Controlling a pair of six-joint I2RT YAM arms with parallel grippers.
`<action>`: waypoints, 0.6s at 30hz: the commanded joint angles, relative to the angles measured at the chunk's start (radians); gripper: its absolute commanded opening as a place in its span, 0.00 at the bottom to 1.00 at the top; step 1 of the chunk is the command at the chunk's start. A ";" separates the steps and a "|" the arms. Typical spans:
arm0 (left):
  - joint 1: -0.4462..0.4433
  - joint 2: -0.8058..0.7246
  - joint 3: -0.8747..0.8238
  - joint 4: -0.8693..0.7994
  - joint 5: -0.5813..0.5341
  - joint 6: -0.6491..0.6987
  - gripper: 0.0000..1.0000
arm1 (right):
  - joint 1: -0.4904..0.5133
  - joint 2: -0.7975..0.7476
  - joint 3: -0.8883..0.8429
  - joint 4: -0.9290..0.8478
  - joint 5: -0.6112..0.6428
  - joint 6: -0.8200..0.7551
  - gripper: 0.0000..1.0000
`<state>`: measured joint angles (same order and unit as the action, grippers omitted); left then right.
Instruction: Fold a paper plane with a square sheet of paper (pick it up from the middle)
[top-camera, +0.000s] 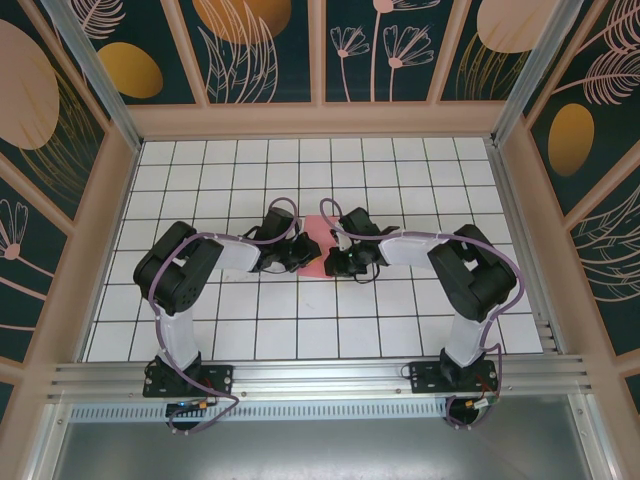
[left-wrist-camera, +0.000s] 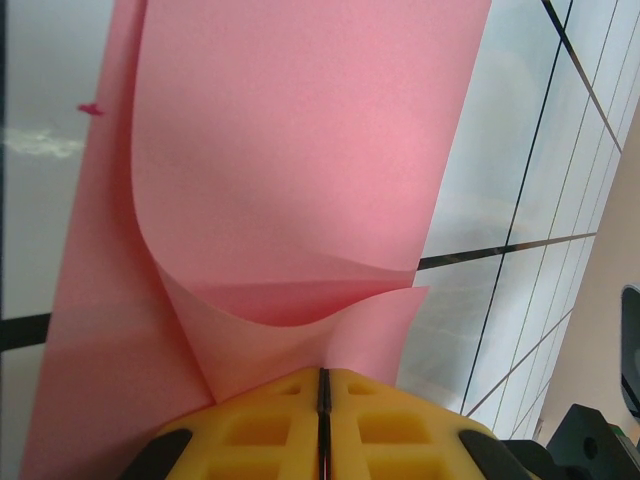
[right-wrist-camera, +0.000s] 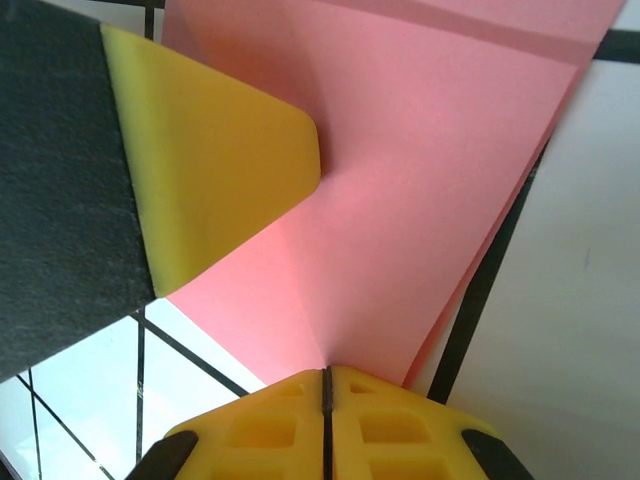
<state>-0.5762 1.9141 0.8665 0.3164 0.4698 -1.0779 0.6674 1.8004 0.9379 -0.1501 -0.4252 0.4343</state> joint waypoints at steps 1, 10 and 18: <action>0.005 0.045 -0.009 -0.120 -0.076 0.001 0.12 | -0.004 0.010 -0.016 -0.075 0.022 -0.029 0.10; 0.004 0.043 -0.009 -0.122 -0.077 0.005 0.12 | -0.043 -0.067 -0.073 -0.028 -0.075 -0.029 0.10; 0.003 0.042 -0.006 -0.123 -0.076 0.007 0.12 | -0.037 -0.050 0.016 -0.026 -0.096 -0.037 0.10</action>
<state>-0.5766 1.9141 0.8700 0.3092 0.4690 -1.0779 0.6239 1.7439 0.9108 -0.1558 -0.4911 0.4198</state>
